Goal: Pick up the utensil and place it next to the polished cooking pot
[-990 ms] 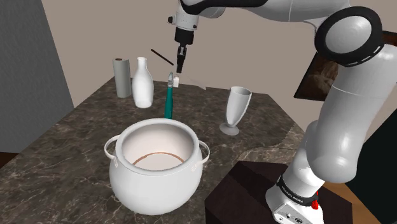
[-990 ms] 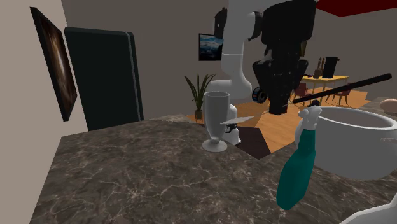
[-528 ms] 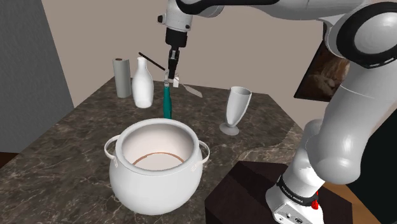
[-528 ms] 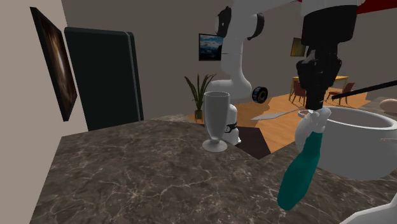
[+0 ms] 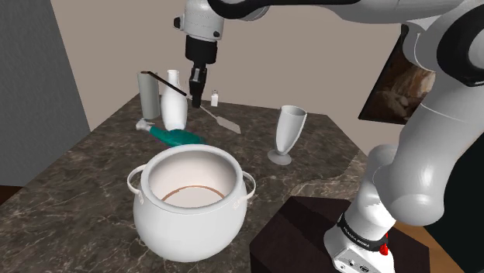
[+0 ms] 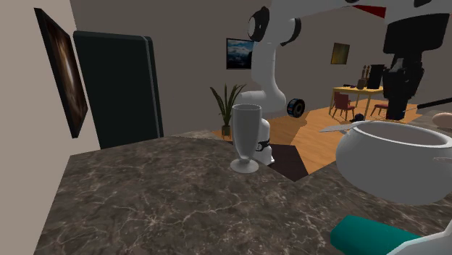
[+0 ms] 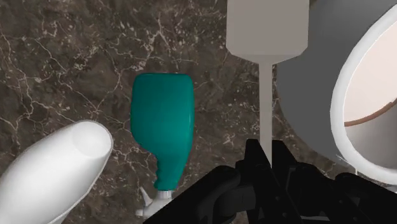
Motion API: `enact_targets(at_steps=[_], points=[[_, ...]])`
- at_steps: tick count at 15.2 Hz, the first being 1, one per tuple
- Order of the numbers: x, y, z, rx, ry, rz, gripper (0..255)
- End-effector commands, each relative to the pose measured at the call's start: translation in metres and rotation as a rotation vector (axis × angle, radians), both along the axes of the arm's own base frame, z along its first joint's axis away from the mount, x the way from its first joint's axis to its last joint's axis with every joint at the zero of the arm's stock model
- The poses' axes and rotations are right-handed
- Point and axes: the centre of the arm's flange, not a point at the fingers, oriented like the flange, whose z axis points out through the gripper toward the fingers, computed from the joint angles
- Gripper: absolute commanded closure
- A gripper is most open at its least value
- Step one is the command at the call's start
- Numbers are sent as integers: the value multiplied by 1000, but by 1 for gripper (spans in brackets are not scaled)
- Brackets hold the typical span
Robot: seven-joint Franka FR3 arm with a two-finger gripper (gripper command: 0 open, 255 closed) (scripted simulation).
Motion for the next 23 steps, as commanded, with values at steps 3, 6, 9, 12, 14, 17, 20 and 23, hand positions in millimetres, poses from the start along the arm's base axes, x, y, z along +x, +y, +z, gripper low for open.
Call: enact_targets(at_steps=[3, 6, 9, 12, 14, 17, 20, 23], points=[[-25, 48, 1, 0, 0, -2, 255], [-43, 83, 1, 0, 0, -2, 255], [-62, 117, 1, 0, 0, -2, 255], [-81, 152, 1, 0, 0, -2, 255], [-93, 176, 1, 0, 0, -2, 255], [-112, 211, 1, 0, 0, -2, 255], [-130, 246, 1, 0, 0, -2, 255], [-149, 280, 1, 0, 0, -2, 255]])
